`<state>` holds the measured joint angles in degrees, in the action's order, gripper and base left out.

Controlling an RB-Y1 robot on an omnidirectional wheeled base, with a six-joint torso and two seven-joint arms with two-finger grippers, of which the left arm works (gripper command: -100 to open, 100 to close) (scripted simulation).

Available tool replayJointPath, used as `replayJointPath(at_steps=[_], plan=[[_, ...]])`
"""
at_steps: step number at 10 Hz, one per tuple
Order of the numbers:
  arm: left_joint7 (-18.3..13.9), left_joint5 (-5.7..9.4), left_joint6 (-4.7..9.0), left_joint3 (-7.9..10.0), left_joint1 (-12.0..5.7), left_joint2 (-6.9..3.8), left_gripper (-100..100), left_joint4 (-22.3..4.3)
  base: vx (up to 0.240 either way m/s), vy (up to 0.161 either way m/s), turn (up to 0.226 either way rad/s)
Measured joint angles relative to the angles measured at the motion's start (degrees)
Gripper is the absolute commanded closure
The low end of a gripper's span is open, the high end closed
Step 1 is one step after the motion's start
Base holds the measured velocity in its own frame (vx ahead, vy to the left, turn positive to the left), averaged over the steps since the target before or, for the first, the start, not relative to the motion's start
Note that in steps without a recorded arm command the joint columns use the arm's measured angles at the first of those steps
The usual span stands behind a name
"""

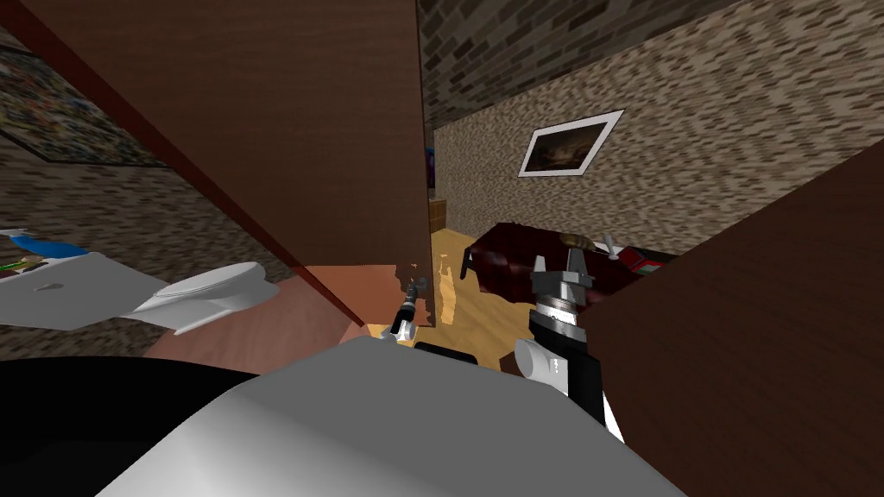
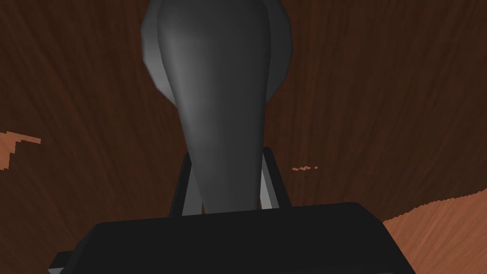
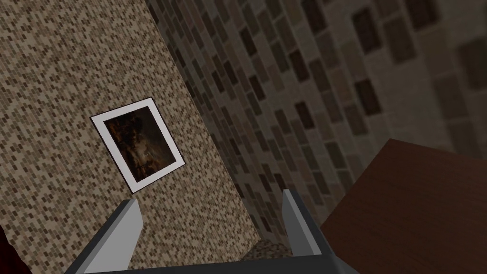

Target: Push the door open

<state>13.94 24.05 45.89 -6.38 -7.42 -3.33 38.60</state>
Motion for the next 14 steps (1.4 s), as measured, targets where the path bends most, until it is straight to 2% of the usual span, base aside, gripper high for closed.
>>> replayJointPath(at_steps=[2, 5, 7, 8, 10, 11, 12, 14], plan=[[0.24, 0.63, 0.74, 1.16, -0.19, 0.1, 100, -0.82, 0.177, -0.059, 0.059], [0.65, 1.21, 0.99, 2.23, -0.21, 0.28, 100, -0.8, 0.106, -0.034, 0.038], [1.9, 1.96, 0.29, 3.21, 0.49, 0.24, 100, -0.02, 0.182, -0.027, 0.045], [2.15, 2.26, 0.71, 3.59, 0.18, 0.22, 100, -0.77, 0.186, -0.03, 0.032], [3.2, 2.93, 0.73, 4.56, 0.85, 0.38, 100, 0.61, 0.178, -0.024, 0.047], [3.76, 3.35, 0.75, 5.15, 0.56, 0.54, 100, 0.5, 0.178, -0.039, 0.048], [4.05, 3.75, 1.29, 5.72, -0.04, 0.63, 100, -0.41, 0.225, -0.05, 0.055], [4.95, 4.61, 1.92, 7.03, -0.16, 1.14, 100, -0.94, 0.209, -0.047, 0.072]])
